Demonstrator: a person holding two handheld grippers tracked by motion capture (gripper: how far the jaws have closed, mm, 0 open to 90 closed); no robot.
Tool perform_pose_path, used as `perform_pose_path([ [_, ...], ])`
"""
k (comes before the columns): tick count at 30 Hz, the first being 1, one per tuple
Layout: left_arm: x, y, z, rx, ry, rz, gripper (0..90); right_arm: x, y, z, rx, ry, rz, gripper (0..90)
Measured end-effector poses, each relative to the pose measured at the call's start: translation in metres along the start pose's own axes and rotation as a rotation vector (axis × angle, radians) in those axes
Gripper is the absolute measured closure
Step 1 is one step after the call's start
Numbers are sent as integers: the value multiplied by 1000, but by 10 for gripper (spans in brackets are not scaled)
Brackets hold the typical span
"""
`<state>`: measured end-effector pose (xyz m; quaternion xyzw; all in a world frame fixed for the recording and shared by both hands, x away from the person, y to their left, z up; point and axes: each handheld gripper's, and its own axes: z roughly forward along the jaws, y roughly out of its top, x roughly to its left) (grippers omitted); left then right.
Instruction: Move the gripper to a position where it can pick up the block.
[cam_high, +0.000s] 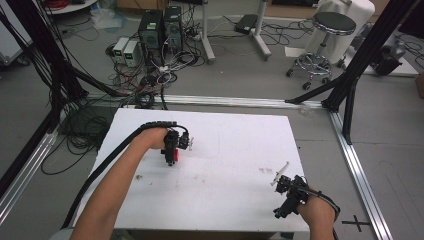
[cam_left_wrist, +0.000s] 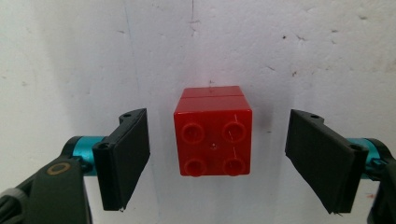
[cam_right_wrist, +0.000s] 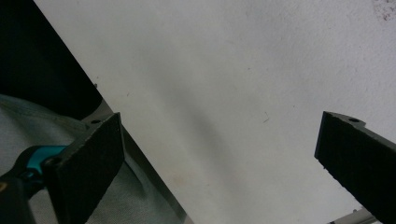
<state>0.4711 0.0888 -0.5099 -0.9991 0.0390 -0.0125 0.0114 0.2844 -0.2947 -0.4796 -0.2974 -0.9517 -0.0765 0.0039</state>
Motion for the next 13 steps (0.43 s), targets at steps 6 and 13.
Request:
perform_pose_path([
  [6, 1, 0, 1, 4, 6, -10, 224, 0, 0, 0, -1, 0, 1, 9],
  [13, 1, -4, -5, -2, 15, -23, 224, 1, 1, -1, 1, -1, 2, 9],
])
